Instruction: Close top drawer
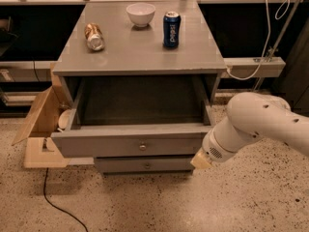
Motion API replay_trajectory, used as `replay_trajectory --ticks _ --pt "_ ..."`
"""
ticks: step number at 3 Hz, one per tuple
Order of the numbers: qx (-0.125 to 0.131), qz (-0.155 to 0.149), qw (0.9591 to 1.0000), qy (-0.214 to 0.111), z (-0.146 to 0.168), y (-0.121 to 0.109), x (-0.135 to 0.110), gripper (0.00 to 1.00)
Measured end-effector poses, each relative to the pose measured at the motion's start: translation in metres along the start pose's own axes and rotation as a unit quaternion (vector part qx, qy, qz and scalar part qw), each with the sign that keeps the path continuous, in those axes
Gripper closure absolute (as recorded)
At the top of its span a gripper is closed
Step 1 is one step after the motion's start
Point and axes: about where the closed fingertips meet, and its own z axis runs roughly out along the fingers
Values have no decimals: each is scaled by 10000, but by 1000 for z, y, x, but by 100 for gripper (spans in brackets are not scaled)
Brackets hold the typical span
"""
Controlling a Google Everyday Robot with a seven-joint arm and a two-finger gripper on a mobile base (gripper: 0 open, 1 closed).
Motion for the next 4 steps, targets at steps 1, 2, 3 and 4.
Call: replay_trajectory --ticks 1,2,3,4 --pt "178 -28 9998 -39 15 -18 -4 100" --pt "468 -176 9987 -118 31 -49 -14 100" --pt "785 -330 9960 -263 39 -76 -28 100" --pt "834 -375 9952 -344 41 -83 -33 100"
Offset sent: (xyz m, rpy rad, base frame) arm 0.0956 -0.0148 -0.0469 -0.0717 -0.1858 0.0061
